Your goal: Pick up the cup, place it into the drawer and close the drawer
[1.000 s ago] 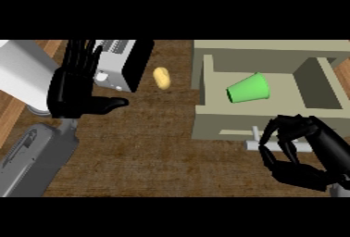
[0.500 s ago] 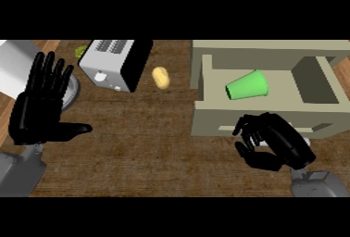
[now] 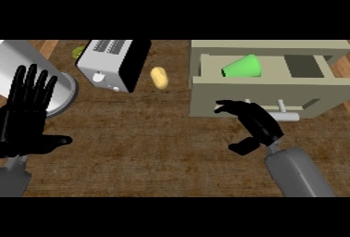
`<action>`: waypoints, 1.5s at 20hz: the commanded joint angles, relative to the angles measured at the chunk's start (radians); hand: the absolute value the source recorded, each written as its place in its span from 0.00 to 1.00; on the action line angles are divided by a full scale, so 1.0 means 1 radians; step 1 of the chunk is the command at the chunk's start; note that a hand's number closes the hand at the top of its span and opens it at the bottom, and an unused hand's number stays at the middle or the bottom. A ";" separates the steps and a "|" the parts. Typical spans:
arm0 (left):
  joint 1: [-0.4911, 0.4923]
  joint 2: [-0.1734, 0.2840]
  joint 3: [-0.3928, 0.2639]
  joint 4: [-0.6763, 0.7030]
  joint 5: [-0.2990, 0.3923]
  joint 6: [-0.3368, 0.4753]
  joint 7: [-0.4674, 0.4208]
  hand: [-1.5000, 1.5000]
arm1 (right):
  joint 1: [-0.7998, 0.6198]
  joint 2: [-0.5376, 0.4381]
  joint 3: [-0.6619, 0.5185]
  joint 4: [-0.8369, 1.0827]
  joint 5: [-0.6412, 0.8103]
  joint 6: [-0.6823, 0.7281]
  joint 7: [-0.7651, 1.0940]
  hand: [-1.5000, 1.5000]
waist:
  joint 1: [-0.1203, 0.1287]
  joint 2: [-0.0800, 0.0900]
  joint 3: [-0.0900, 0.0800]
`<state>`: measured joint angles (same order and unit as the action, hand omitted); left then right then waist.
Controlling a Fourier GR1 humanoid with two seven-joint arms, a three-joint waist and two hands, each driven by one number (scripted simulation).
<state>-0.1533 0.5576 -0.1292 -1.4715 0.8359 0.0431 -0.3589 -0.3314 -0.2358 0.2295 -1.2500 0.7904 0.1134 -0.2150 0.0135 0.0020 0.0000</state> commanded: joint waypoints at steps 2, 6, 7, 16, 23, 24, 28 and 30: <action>0.098 -0.011 0.033 -0.010 -0.028 -0.093 -0.038 0.00 | -0.120 0.015 -0.057 0.296 0.023 -0.066 -0.130 0.00 | 0.004 0.001 0.000; 0.096 0.016 0.090 0.015 -0.006 -0.147 -0.021 0.00 | -0.279 0.036 -0.133 0.546 0.021 -0.127 -0.190 0.00 | 0.016 0.006 0.001; 0.020 -0.007 0.091 0.062 -0.028 -0.146 -0.004 0.00 | -0.318 0.049 -0.138 0.557 0.021 -0.102 -0.175 0.00 | 0.002 0.004 0.000; 0.050 0.001 0.114 0.000 -0.008 -0.169 0.051 0.00 | -0.539 0.002 -0.249 0.948 -0.004 -0.133 -0.329 0.00 | 0.040 0.016 0.002; 0.045 -0.040 0.099 0.034 -0.052 -0.185 -0.001 0.00 | -0.624 -0.119 -0.280 1.042 -0.005 -0.067 -0.395 0.00 | 0.059 0.028 0.003; 0.046 -0.043 0.093 0.043 -0.063 -0.191 -0.011 0.00 | -0.637 -0.107 -0.290 1.048 -0.012 -0.080 -0.378 0.00 | 0.065 0.032 0.003; -0.001 -0.050 0.095 0.076 -0.060 -0.190 0.004 0.00 | -0.675 -0.135 -0.297 1.066 -0.014 -0.057 -0.375 0.00 | 0.070 0.043 0.004; 0.035 -0.035 0.095 0.045 -0.056 -0.209 0.014 0.00 | -0.684 -0.131 -0.304 1.085 -0.019 -0.049 -0.364 0.00 | 0.080 0.036 0.004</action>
<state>-0.1135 0.5106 -0.0434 -1.4295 0.7726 -0.1453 -0.3563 -0.9413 -0.3124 -0.0363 -0.2142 0.7825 0.1010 -0.6744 0.0707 0.0087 -0.0048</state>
